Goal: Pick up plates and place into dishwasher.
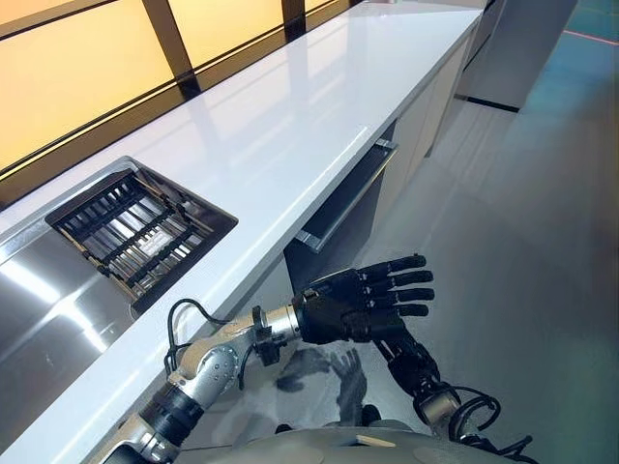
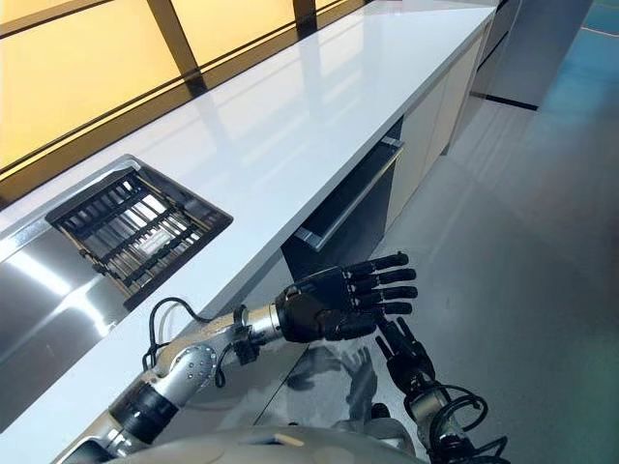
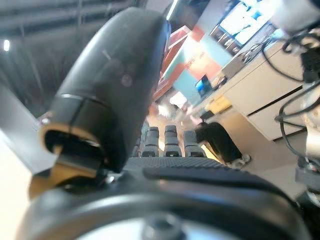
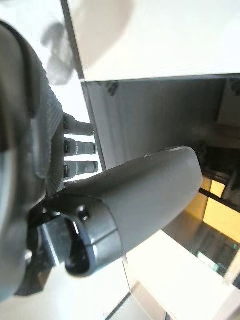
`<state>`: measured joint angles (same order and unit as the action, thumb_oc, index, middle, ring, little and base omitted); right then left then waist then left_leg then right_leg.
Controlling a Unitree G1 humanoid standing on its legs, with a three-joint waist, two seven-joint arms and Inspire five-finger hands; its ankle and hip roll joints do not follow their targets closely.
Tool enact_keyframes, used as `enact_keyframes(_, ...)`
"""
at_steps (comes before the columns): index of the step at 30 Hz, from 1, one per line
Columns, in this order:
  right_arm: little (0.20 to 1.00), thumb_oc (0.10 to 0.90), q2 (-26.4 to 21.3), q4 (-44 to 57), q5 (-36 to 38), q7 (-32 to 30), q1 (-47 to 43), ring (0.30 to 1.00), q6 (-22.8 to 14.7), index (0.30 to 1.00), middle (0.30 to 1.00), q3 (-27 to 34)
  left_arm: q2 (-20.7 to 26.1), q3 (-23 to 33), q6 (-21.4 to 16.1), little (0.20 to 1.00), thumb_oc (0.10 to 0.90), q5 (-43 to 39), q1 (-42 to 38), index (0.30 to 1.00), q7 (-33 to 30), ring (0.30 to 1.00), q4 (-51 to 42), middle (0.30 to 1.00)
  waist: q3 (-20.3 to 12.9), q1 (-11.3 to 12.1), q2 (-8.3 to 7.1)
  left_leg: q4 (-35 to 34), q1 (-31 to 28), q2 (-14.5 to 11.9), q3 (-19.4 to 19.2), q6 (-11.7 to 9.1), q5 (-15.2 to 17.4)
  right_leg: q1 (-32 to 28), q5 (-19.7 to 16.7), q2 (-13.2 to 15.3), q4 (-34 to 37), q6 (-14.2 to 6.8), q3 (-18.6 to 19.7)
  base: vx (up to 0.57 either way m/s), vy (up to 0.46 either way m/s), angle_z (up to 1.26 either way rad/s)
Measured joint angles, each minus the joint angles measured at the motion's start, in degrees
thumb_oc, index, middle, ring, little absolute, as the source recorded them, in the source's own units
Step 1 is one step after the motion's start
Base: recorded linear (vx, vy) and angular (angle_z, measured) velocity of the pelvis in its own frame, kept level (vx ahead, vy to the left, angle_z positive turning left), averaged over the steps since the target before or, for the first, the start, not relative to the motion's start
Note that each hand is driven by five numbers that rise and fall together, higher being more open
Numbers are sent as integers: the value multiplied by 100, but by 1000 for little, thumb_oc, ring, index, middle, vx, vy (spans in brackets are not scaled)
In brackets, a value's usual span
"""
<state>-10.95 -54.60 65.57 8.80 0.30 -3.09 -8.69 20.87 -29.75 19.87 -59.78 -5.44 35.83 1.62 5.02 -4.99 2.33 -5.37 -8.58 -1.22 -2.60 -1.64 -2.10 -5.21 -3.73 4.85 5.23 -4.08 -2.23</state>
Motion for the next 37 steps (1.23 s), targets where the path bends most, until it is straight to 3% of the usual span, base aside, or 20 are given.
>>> enact_keyframes(4,900,800,5,-276,-185,60,-28,900,131,900,900,-3,-205,-119,-26,900,800,57,12,900,-236,900,1215,900,-116,3,-44,0,-2,-15,-19,1,7,7,-2,-4,0,3,9,12,-23,-2)
enact_keyframes(8,900,800,40,-382,-325,90,-44,900,275,900,900,-7,-434,-208,-296,900,800,717,82,900,-464,900,2652,900,-156,-3,-122,1,-11,-40,-45,-7,10,32,-15,-28,0,22,27,-6,-34,-4)
enact_keyframes(14,900,800,90,-670,-445,143,-97,900,305,900,900,-1,-626,-122,-1100,900,800,2561,206,900,-1204,900,4817,900,-208,2,-248,3,17,-80,-114,-33,12,94,-41,-71,1,58,63,-6,-24,-5)
enact_keyframes(18,900,800,124,-902,-631,164,-98,900,318,900,900,-7,-727,281,-1646,900,800,3466,244,900,-1805,900,5885,900,-235,13,-282,0,12,-87,-123,-31,14,89,-41,-71,1,57,60,13,-37,0)
enact_keyframes(22,900,800,125,-1139,-772,219,-82,900,317,900,900,5,-776,551,-2177,900,800,3951,385,900,-2314,900,6398,900,-262,31,-304,0,4,-87,-120,-30,14,81,-42,-71,2,59,55,3,-10,0)
enact_keyframes(25,900,800,125,-1315,-1004,297,-74,900,312,900,900,13,-810,623,-2303,900,800,4249,463,900,-2560,900,6665,900,-316,52,-326,0,-1,-87,-113,-30,14,74,-42,-71,2,59,50,0,0,0)
enact_keyframes(30,900,800,114,-1617,-1886,220,-66,900,291,900,900,6,-878,1075,-2246,900,800,4660,488,900,-3053,900,6929,900,-450,85,-320,-1,-16,-86,-93,-27,17,50,-41,-68,8,60,29,5,4,1)
enact_keyframes(37,900,800,92,-1756,-2329,106,-40,900,297,900,900,127,-920,1411,-2064,900,800,4655,496,900,-3553,900,7127,900,-538,92,-240,-3,-41,-92,-55,-17,37,-3,-8,-67,28,51,4,4,15,2)
